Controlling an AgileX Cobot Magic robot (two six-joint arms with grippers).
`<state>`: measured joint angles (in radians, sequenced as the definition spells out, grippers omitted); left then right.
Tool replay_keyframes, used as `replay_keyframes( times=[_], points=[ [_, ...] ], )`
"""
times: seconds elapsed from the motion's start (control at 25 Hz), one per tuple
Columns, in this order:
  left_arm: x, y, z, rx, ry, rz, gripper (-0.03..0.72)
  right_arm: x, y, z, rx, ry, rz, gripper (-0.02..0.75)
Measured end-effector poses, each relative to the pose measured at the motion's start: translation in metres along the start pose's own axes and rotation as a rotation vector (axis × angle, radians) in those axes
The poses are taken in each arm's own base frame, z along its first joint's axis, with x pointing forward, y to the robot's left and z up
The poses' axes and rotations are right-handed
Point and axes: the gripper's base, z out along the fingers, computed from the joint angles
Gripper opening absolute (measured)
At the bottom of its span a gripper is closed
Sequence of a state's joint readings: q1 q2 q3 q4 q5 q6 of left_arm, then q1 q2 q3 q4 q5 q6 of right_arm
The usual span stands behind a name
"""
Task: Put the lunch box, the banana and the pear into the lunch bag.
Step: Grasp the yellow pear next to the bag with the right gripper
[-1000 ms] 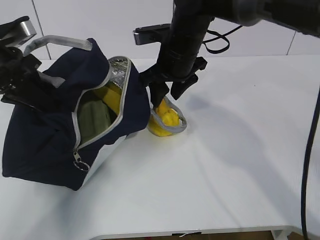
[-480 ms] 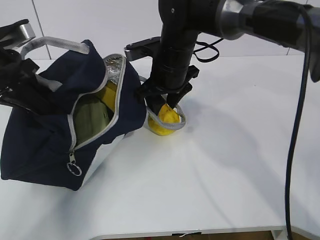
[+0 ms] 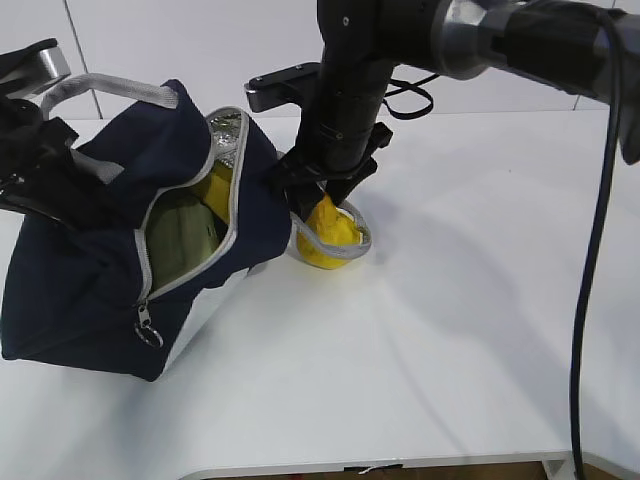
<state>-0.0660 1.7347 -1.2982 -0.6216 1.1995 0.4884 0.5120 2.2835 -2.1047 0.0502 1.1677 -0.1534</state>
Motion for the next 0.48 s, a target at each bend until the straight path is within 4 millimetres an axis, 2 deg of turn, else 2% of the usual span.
replay_keyframes(
  times=[0.48],
  points=[
    [0.0001, 0.0001, 0.0, -0.001, 0.001, 0.001, -0.013, -0.0048, -0.0021, 0.0021, 0.022, -0.051, -0.006, 0.475]
  ],
)
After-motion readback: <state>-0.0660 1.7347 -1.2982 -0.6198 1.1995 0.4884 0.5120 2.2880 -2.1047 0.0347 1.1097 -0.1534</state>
